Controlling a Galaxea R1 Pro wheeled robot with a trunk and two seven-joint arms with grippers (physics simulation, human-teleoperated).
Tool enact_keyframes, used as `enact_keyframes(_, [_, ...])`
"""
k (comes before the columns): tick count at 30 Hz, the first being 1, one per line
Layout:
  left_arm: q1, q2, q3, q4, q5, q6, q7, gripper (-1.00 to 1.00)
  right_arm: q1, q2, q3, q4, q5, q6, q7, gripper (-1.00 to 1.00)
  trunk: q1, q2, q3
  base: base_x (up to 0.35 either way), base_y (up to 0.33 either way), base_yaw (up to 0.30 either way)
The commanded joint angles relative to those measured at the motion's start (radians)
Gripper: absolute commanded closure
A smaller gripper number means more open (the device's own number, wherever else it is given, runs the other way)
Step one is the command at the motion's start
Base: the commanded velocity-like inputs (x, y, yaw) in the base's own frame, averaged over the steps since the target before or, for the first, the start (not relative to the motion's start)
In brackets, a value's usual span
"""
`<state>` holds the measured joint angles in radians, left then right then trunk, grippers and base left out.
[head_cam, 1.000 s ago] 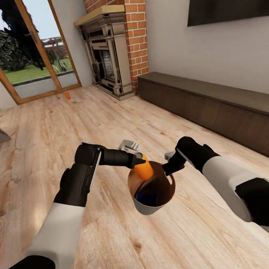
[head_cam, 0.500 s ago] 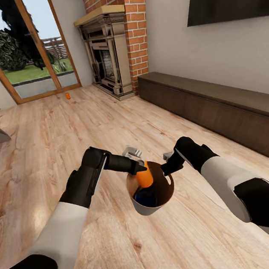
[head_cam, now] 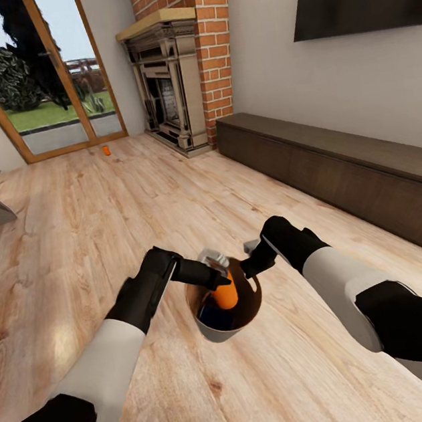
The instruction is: Put the three can of soda from the living room inside the tash can in the kitchen.
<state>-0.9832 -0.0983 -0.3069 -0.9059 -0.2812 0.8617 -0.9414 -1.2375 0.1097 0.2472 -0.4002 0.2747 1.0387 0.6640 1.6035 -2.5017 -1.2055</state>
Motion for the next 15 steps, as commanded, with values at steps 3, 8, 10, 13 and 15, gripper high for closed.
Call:
enact_keyframes(3, [0.000,0.002,-0.002,0.014,0.000,-0.008,0.011,1.00,0.000,0.001,-0.005,0.000,-0.031,0.009,0.006,1.00,0.000,0.000,0.000,0.000,0.000,0.000])
enact_keyframes(8, [0.000,0.005,-0.008,0.020,-0.001,-0.010,0.033,1.00,0.000,0.003,-0.005,0.000,-0.031,0.009,0.006,1.00,0.000,0.000,0.000,0.000,0.000,0.000])
enact_keyframes(10, [0.000,0.005,-0.030,0.021,-0.001,-0.010,0.036,1.00,0.000,0.003,-0.005,0.000,-0.031,0.009,0.006,1.00,0.000,0.000,0.000,0.000,0.000,0.000])
enact_keyframes(13, [0.000,0.005,-0.045,0.021,-0.001,-0.009,0.037,1.00,0.000,0.002,-0.005,0.000,-0.031,0.009,0.006,1.00,0.000,0.000,0.000,0.000,0.000,0.000])
enact_keyframes(15, [0.000,0.005,-0.050,0.021,0.000,-0.009,0.037,1.00,0.000,0.002,-0.005,0.000,-0.031,0.009,0.006,1.00,0.000,0.000,0.000,0.000,0.000,0.000])
